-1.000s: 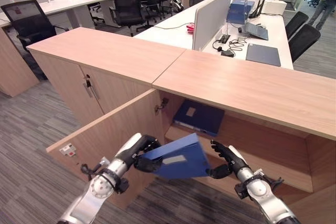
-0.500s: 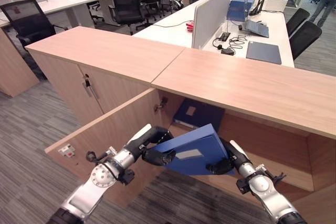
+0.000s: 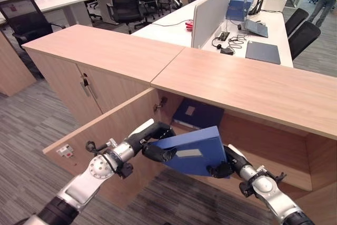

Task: Put the empty folder in the office cabinet

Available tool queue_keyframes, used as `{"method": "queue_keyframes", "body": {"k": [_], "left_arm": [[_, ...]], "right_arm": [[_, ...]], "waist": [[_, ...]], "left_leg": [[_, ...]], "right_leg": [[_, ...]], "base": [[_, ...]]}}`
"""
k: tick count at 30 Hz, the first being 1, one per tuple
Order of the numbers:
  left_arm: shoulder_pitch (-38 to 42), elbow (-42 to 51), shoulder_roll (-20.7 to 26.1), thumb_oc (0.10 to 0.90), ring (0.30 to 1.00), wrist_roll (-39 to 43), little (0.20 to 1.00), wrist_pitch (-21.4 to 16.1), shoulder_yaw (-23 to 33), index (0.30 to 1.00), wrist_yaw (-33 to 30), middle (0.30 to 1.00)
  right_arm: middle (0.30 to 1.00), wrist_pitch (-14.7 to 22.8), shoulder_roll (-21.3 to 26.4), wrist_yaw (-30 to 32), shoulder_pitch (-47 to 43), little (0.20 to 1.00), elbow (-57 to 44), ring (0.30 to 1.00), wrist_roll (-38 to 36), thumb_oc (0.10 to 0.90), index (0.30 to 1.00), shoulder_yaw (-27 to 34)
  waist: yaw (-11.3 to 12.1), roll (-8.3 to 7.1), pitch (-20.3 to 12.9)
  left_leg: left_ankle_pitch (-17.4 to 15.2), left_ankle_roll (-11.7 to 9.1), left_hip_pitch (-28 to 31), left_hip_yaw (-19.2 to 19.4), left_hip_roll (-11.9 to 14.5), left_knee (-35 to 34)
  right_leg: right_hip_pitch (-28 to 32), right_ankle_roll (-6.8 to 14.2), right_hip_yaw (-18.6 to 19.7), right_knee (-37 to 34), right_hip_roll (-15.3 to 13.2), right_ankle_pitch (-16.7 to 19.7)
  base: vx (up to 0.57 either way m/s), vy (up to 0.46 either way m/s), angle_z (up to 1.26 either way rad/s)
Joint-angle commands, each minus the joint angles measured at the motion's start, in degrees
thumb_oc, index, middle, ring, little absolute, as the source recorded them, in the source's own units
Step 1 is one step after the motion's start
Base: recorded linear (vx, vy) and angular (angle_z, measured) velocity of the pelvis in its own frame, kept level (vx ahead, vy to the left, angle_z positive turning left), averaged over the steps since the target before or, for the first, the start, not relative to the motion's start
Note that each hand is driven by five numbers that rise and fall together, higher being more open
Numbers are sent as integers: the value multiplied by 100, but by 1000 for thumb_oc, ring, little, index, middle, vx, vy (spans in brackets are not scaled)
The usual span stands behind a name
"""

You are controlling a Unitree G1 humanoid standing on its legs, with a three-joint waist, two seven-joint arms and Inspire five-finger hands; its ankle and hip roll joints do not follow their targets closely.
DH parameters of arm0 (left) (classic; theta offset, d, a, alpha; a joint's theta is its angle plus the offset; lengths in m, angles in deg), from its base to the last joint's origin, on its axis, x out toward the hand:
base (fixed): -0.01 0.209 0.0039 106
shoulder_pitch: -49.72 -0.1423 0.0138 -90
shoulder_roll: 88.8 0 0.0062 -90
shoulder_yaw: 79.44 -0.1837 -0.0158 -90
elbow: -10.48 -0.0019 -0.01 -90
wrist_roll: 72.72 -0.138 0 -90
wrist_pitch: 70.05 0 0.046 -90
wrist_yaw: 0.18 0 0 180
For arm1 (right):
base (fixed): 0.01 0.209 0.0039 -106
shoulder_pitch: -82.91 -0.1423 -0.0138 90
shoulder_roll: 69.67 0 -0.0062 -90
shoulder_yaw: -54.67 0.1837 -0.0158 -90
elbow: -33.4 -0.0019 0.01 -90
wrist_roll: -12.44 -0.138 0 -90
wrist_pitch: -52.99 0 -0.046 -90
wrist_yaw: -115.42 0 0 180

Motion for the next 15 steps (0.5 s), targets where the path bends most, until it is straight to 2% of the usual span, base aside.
{"method": "queue_keyframes", "body": {"k": [1,6,10,11,12,14,15], "left_arm": [[808,818,-643,400,300,706,300,-1038,-258,300,469,300],[707,705,-725,400,300,697,300,-1016,-253,300,478,300],[600,572,-884,400,300,770,300,-899,-248,300,421,300],[574,547,-842,577,566,792,566,-814,-279,566,512,566],[572,550,-840,800,900,794,900,-811,-280,900,514,900],[455,398,-703,800,900,1029,900,-724,-214,900,673,900],[257,83,-622,800,900,1450,900,-608,-136,900,805,900]], "right_arm": [[300,688,-71,-150,-927,300,-704,300,-112,400,300,-207],[300,717,-184,-113,-708,300,-574,300,-169,400,300,-151],[300,722,-565,42,-351,300,-327,300,-828,400,300,145],[300,692,-591,17,-250,300,-314,300,-883,400,300,224],[300,688,-591,16,-243,300,-322,300,-882,400,300,228],[300,664,-510,-28,-136,300,-266,300,-796,400,300,336],[300,636,-395,-44,-45,300,-222,300,-624,400,300,447]], "waist": [[-2,-33,-340],[-21,-33,-346],[-81,-24,-318],[-105,-8,-307],[-97,-9,-310],[-119,24,-304],[-141,55,-300]], "left_leg": [[-1004,-37,529,302,0,-11],[-1011,-27,532,293,4,-11],[-1013,-3,516,316,-6,-11],[-1021,13,508,328,-17,-11],[-1022,14,509,334,-17,-11],[-1041,40,494,390,-30,-11],[-1053,61,484,462,-42,-11]], "right_leg": [[-406,122,-340,12,1,391],[-407,124,-352,12,-4,385],[-444,134,-331,25,-20,422],[-459,150,-318,37,-34,441],[-461,151,-312,38,-34,441],[-516,201,-298,66,-78,486],[-571,239,-269,89,-120,524]], "base": [[0,0,0],[0,0,0],[0,9,0],[0,0,0],[-4,44,-6],[-9,45,-23],[-11,56,-28]]}}
